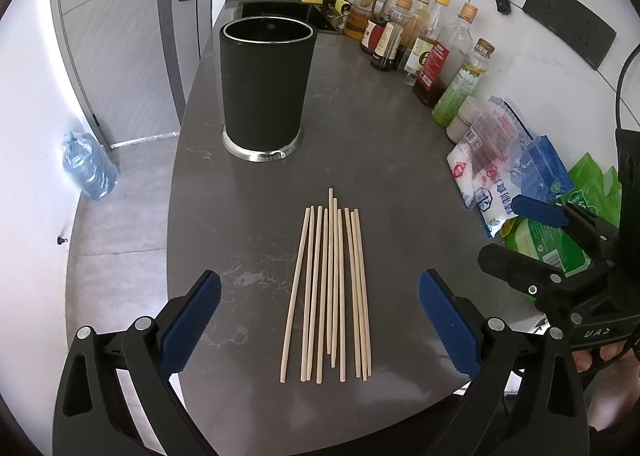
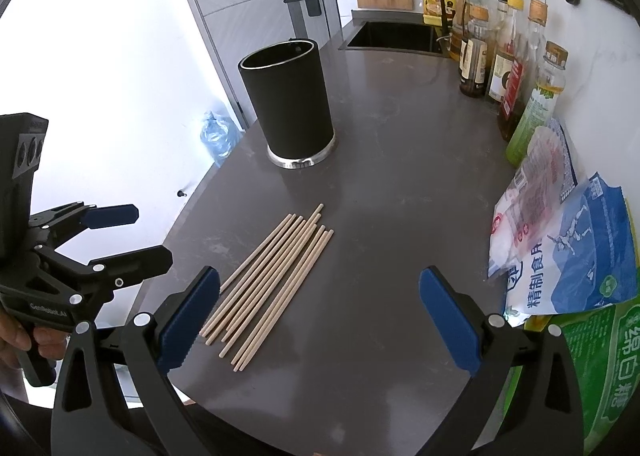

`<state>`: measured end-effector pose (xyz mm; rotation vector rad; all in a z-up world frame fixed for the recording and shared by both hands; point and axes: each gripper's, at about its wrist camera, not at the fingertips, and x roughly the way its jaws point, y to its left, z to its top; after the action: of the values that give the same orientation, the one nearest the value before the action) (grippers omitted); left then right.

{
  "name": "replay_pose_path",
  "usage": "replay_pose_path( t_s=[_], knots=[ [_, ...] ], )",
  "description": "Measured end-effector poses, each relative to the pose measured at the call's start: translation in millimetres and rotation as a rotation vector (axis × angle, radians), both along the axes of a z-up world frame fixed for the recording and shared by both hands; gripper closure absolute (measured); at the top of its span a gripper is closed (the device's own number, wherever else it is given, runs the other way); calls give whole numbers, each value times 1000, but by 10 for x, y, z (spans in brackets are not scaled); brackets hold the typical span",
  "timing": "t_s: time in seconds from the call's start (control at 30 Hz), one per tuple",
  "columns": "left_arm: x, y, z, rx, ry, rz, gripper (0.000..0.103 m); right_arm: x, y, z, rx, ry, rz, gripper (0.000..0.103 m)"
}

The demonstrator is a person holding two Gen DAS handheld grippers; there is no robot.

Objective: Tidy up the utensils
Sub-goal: 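Move both tools down toward the row of wooden chopsticks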

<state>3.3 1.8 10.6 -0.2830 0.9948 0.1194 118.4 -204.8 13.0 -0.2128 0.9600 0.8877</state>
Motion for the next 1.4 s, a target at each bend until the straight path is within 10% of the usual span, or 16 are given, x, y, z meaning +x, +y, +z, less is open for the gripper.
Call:
replay_pose_path(
  t_s=[0.6, 0.8, 1.03, 1.4],
  knots=[
    [5, 135, 21, -36, 25, -28, 7, -9, 50, -33, -12, 39, -56, 4],
    [35, 263, -242, -111, 159, -89, 7, 313, 179, -504, -98, 331, -215, 7],
    [1, 443, -375, -152, 207, -138, 7, 458, 312, -953, -79, 596, -284, 22],
    [131, 530, -632, -179, 247, -299, 7, 483, 671, -1208, -258, 656, -341, 65]
  ],
)
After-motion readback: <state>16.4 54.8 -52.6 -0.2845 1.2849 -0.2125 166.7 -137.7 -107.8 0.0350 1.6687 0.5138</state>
